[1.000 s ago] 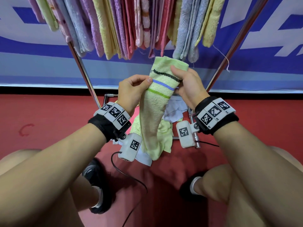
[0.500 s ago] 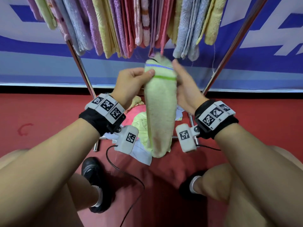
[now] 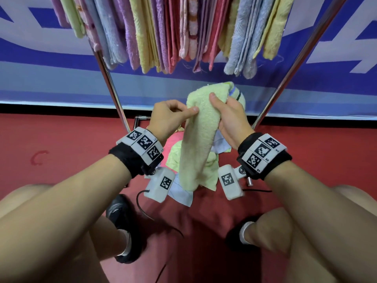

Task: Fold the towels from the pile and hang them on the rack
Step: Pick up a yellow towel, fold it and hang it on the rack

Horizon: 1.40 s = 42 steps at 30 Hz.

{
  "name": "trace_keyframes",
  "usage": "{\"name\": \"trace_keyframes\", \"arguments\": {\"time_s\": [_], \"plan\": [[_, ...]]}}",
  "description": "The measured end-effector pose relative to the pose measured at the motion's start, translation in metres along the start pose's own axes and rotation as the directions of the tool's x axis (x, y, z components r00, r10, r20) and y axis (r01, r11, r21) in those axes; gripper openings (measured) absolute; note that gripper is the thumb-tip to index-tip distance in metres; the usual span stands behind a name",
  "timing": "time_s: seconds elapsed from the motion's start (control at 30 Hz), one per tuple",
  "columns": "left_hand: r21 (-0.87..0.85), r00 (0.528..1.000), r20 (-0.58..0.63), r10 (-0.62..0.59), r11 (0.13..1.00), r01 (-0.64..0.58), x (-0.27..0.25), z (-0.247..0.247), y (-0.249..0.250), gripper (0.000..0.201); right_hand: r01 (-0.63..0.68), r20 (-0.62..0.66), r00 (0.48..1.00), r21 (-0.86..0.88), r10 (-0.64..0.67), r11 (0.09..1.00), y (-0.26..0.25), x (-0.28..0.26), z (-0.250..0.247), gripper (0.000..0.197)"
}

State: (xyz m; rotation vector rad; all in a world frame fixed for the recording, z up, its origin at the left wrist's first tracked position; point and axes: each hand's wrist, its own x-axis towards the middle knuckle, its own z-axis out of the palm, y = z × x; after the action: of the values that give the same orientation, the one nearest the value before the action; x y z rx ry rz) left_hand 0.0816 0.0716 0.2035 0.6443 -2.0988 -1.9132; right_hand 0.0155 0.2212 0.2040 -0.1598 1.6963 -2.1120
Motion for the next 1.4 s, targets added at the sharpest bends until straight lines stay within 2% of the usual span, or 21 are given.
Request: {"name": "trace_keyframes", "arguments": {"time_s": [0.13, 0.33, 0.43, 0.53, 0.6, 0.73, 0.83, 0.93, 1.0, 1.07, 1.13, 1.17, 1.2, 1.3, 1.37, 1.4], "plan": [[-0.110, 1.000, 0.005, 0.021, 0.994, -0.020, 0.004, 0.005, 0.000, 0.019, 0.026, -0.026, 0.999, 0.022, -0.025, 0.999, -0.002, 0.001, -0.001, 0.025], [-0.129, 0.994, 0.100, -0.035, 0.990, 0.048, 0.008, 0.007, 0.002, 0.015, 0.027, -0.050, 0.998, 0.070, -0.024, 0.997, -0.006, 0.005, -0.006, 0.023], [-0.159, 0.981, 0.176, -0.077, 0.982, 0.106, 0.007, 0.007, 0.003, 0.014, 0.004, -0.013, 1.000, 0.102, -0.003, 0.995, -0.010, 0.003, -0.008, 0.023], [-0.110, 0.969, 0.225, -0.104, 0.985, 0.132, 0.008, 0.008, 0.003, 0.016, 0.021, 0.025, 0.999, 0.045, -0.022, 0.999, -0.010, 0.001, -0.008, 0.024], [-0.080, 0.975, 0.201, -0.091, 0.991, 0.109, 0.009, 0.008, 0.002, 0.016, 0.051, 0.022, 0.998, -0.024, -0.051, 0.998, -0.009, 0.003, -0.011, 0.023], [-0.031, 0.997, 0.072, 0.034, 0.999, -0.032, 0.007, 0.008, 0.003, 0.015, 0.062, -0.021, 0.998, -0.087, -0.064, 0.994, -0.012, 0.009, -0.014, 0.023], [-0.147, 0.997, 0.070, 0.027, 0.989, -0.016, 0.006, 0.008, 0.004, 0.014, 0.058, 0.013, 0.998, -0.061, -0.058, 0.996, -0.013, 0.012, -0.016, 0.027], [-0.195, 0.997, 0.074, 0.011, 0.981, 0.003, 0.003, 0.008, 0.004, 0.015, 0.119, 0.079, 0.992, -0.268, -0.101, 0.956, -0.009, 0.012, -0.017, 0.048], [-0.191, 0.997, 0.068, 0.021, 0.982, -0.008, 0.002, 0.007, 0.005, 0.014, 0.163, 0.034, 0.986, -0.302, -0.160, 0.939, -0.006, 0.012, -0.016, 0.047], [-0.180, 0.991, 0.130, -0.026, 0.982, 0.049, 0.002, 0.006, 0.005, 0.016, 0.212, -0.011, 0.975, -0.254, -0.222, 0.944, -0.006, 0.015, -0.016, 0.037], [-0.090, 0.954, 0.288, -0.081, 0.990, 0.111, 0.001, 0.006, 0.002, 0.034, 0.241, -0.031, 0.967, -0.220, -0.253, 0.945, -0.011, 0.018, -0.019, 0.028], [-0.027, 0.935, 0.345, -0.078, 0.995, 0.093, 0.000, 0.007, 0.000, 0.041, 0.239, -0.034, 0.967, -0.213, -0.252, 0.947, -0.014, 0.020, -0.021, 0.025], [0.021, 0.929, 0.367, -0.056, 0.998, 0.052, -0.001, 0.007, -0.002, 0.045, 0.230, -0.042, 0.969, -0.211, -0.243, 0.950, -0.016, 0.022, -0.024, 0.024], [0.065, 0.943, 0.331, 0.030, 0.996, -0.055, -0.002, 0.008, 0.001, 0.042, 0.165, -0.122, 0.975, -0.158, -0.185, 0.974, -0.017, 0.025, -0.027, 0.027], [0.012, 0.949, 0.307, 0.069, 0.997, -0.076, -0.002, 0.007, 0.006, 0.037, 0.034, -0.129, 0.991, -0.012, -0.035, 0.999, -0.016, 0.021, -0.025, 0.047], [-0.015, 0.955, 0.283, 0.082, 0.997, -0.081, -0.001, 0.007, 0.008, 0.032, -0.064, -0.055, 0.996, 0.064, 0.068, 0.996, -0.015, 0.018, -0.023, 0.063]]}}
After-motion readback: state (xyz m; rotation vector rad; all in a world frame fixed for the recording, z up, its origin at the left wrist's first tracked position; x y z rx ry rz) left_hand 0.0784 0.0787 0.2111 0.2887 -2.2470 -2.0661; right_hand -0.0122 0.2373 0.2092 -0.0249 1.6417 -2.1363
